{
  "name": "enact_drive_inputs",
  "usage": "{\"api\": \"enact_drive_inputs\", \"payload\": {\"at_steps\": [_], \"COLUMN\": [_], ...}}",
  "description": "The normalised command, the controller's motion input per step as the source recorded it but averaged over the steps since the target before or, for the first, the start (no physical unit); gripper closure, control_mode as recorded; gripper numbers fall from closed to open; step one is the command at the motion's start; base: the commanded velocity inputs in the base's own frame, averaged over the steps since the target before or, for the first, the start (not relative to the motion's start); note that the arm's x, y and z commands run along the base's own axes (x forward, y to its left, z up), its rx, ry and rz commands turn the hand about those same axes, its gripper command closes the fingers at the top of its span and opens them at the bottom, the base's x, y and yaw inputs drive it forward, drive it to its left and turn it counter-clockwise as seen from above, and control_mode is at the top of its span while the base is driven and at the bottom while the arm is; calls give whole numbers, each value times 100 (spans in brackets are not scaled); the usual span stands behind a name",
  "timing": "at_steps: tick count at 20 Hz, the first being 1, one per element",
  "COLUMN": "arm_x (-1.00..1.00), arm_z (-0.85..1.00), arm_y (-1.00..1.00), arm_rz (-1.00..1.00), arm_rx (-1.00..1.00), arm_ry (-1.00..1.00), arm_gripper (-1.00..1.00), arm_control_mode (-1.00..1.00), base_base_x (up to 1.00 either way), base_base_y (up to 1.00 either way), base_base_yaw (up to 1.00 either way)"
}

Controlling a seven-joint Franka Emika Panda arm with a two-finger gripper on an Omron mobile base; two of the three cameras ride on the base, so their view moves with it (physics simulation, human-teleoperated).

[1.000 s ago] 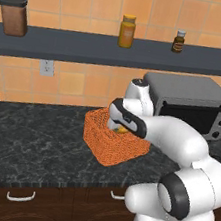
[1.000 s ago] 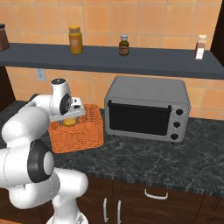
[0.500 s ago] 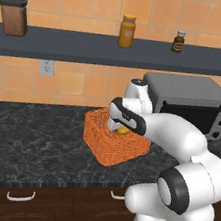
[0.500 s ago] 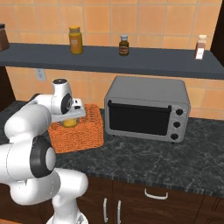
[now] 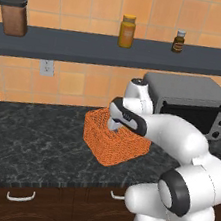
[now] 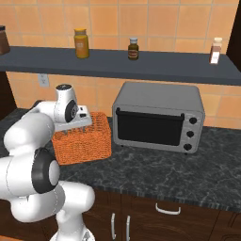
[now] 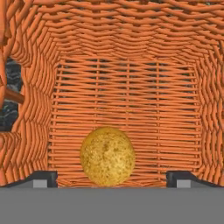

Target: Open the cabinet, pick up the bread from the cabinet and place it in the basket. Then move the basket to the dining counter.

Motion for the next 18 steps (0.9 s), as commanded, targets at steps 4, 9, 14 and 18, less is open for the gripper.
{"api": "enact_drive_inputs", "payload": {"at_steps": [4,9,14,18], "arm_x": [-49,-68,-12,24], "arm_z": [52,28,4,3], "arm_y": [0,-20,-46,-71], "arm_rz": [-14,-29,-33,-26], "arm_rx": [0,0,0,3], "arm_ry": [-9,-5,0,11], "arm_gripper": [-100,-100,-100,-100], "arm_control_mode": [-100,-100,-100,-100], "base_base_x": [0,0,0,0], "base_base_y": [0,0,0,0], "base_base_yaw": [0,0,0,0]}}
